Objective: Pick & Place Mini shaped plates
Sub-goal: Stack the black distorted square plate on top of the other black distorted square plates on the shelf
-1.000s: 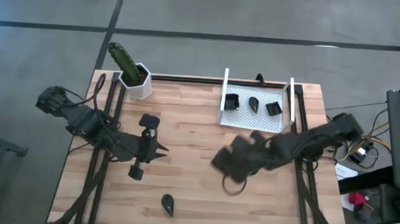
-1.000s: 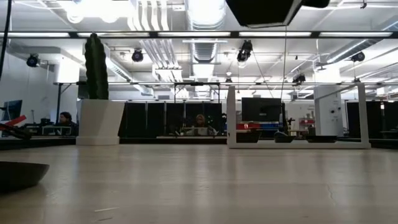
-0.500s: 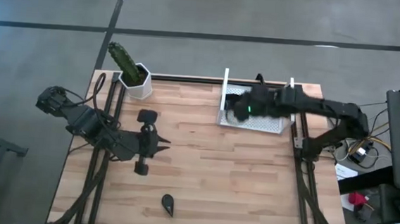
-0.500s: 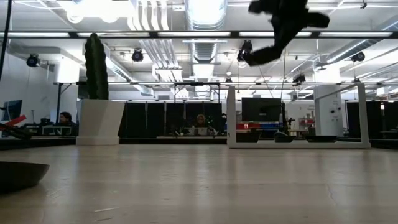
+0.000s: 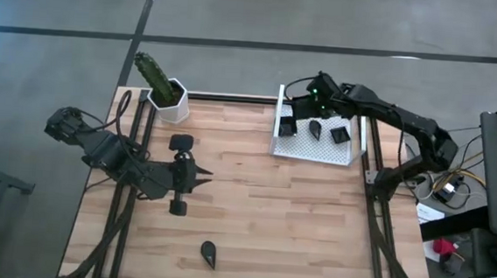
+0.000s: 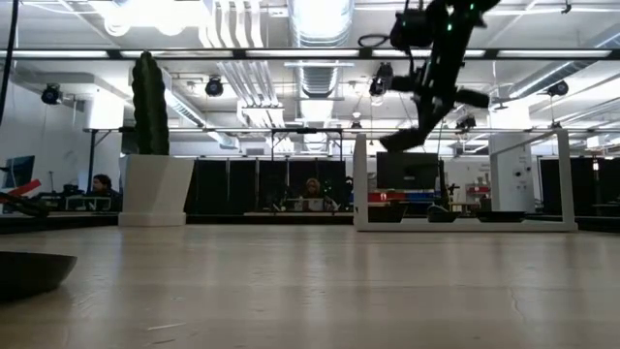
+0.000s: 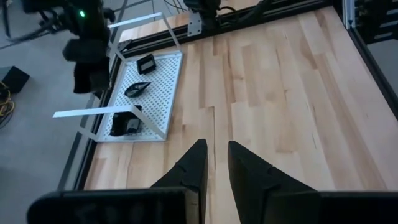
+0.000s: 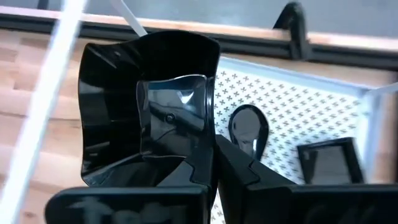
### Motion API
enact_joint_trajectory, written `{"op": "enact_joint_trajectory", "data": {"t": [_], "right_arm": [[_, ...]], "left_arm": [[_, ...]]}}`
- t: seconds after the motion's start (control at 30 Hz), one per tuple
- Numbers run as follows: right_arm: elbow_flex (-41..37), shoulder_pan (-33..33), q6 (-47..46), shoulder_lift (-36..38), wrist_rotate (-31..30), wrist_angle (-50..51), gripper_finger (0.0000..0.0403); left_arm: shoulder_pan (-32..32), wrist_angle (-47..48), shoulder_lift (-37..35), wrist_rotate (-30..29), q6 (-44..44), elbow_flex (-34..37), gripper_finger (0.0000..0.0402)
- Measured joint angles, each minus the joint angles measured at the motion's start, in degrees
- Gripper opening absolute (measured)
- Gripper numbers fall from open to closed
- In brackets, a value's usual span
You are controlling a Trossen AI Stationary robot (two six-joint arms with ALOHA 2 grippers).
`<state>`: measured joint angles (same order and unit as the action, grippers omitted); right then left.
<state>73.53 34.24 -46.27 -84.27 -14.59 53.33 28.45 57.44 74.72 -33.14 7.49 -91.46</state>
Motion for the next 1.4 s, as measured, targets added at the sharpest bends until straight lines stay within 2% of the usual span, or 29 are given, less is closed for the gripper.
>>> {"op": "enact_joint_trajectory", "data": {"t": [0.27,0.57,0.97,1.4], "right_arm": [[-7.5,1.0,0.8,-4.5,5.5,-13.8,0.0008],[-10.4,1.0,0.5,-10.7,10.3,-22.8,0.0008],[-10.1,1.0,0.0,-13.7,13.6,-23.6,0.0011],[-8.0,1.0,-0.2,-13.1,13.6,-21.3,0.0108]], "left_arm": [[-0.4,0.0,0.0,-1.0,1.4,0.0,0.0058],[-0.8,0.0,0.0,-1.3,2.4,0.0,0.0058],[-1.1,0.0,0.0,-1.5,3.0,0.0,0.0058],[-1.1,0.1,0.0,-1.5,3.6,0.0,0.0058]]}}
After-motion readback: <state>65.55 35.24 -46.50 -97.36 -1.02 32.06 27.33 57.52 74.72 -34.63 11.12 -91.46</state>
